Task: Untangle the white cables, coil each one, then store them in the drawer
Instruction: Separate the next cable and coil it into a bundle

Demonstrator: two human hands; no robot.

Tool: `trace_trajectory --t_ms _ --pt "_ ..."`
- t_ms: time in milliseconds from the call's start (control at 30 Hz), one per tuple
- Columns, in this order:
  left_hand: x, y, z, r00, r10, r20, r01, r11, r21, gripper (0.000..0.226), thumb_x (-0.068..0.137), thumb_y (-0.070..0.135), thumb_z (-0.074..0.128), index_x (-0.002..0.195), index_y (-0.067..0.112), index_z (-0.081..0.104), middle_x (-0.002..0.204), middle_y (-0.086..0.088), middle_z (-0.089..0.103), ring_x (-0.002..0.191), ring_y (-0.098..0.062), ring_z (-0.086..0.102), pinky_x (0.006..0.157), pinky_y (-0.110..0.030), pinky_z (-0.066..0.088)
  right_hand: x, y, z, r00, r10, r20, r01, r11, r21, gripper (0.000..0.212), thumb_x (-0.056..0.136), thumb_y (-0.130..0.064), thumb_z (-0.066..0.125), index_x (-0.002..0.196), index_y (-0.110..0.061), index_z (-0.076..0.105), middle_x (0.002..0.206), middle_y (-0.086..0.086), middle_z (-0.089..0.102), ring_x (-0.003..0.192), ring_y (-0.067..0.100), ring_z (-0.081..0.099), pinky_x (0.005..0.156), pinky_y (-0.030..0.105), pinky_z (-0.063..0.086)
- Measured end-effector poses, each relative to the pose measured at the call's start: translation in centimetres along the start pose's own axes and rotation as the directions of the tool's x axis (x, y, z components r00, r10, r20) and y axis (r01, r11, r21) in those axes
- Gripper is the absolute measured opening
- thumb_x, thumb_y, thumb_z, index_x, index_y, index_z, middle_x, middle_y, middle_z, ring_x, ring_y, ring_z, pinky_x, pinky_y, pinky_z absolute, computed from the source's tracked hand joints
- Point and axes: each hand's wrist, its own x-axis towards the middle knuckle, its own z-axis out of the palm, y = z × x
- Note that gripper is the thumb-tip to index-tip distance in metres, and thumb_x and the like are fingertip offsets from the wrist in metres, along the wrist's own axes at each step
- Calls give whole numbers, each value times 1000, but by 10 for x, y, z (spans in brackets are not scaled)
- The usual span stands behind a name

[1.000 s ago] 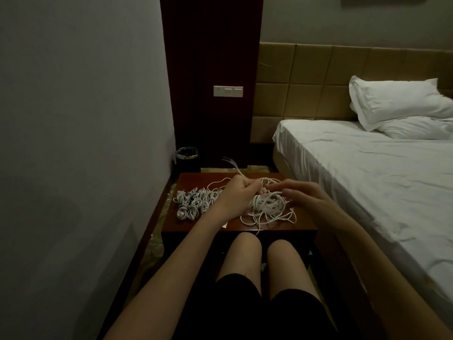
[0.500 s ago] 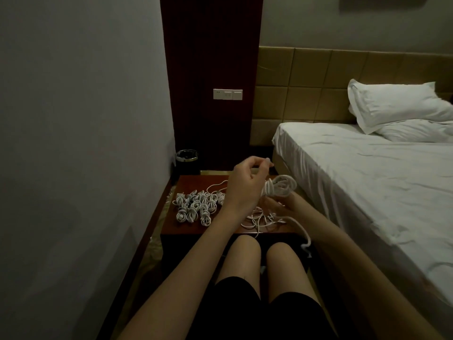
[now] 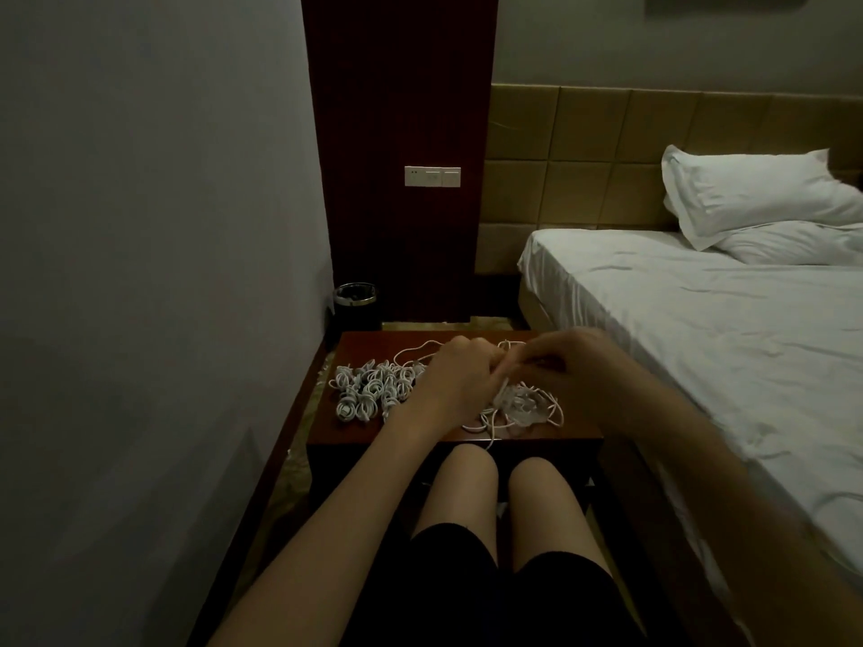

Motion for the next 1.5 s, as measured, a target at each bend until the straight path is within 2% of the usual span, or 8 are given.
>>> trace_trajectory --t_ms 233,500,733,1000,1167,1300,1400,1500 --pt "-4 9 4 978 -171 -121 69 806 -588 51 103 23 42 60 -1 52 41 8 40 33 -3 34 41 -17 28 3 34 8 984 54 -168 61 791 609 13 80 -29 62 84 -22 72 74 15 68 58 31 60 52 24 49" --pt "-7 4 14 873 -420 -248 141 704 -696 35 100 34 48 77 21 70 67 -6 70 56 -15 66 53 -26 53 -8 9 70 959 190 -211 -94 914 395 18 96 -21 56 86 -14 70 66 -8 65 59 7 60 59 25 50" --pt "-10 -2 22 796 -460 -394 199 813 -547 57 101 36 47 51 13 59 45 -13 54 45 -30 53 48 -38 42 -26 -14 84 942 89 -324 -22 979 204 27 98 -18 52 71 -20 54 69 -12 46 71 7 48 63 10 36" --pt "-22 0 26 921 -215 -326 133 958 -256 66 101 49 32 68 4 66 53 -5 59 49 -17 56 57 -42 48 -27 -11 76 862 107 -496 44 958 283 20 93 -27 58 77 -20 68 83 -16 46 80 6 51 65 12 42" --pt "-27 4 18 981 -60 -185 19 977 -212 58 102 38 36 49 16 43 42 7 36 39 -9 38 46 -17 23 -17 1 39 961 147 -235 -76 955 287 23 93 -32 56 80 -17 69 86 -9 45 77 7 51 65 16 43" --pt "-30 10 23 990 -129 -62 88 889 -450 53 90 41 39 47 11 40 40 8 35 39 -8 29 46 -26 24 -3 14 23 952 249 180 -303 660 688 20 93 -23 56 82 -14 70 83 1 66 71 8 66 62 17 52" --pt "-33 4 28 987 -159 37 151 795 -587 79 81 66 45 68 -12 54 61 -26 53 55 -32 47 57 -46 42 0 24 31 908 293 301 -409 456 790 25 84 -34 62 86 -11 71 84 7 72 75 17 70 69 28 56" --pt "-39 1 26 992 -103 74 127 791 -598 70 81 66 51 68 -2 56 59 -15 49 55 -20 46 55 -39 39 -2 32 46 917 285 279 -377 390 840 31 77 -37 63 90 -10 69 90 11 70 83 24 67 74 34 54"
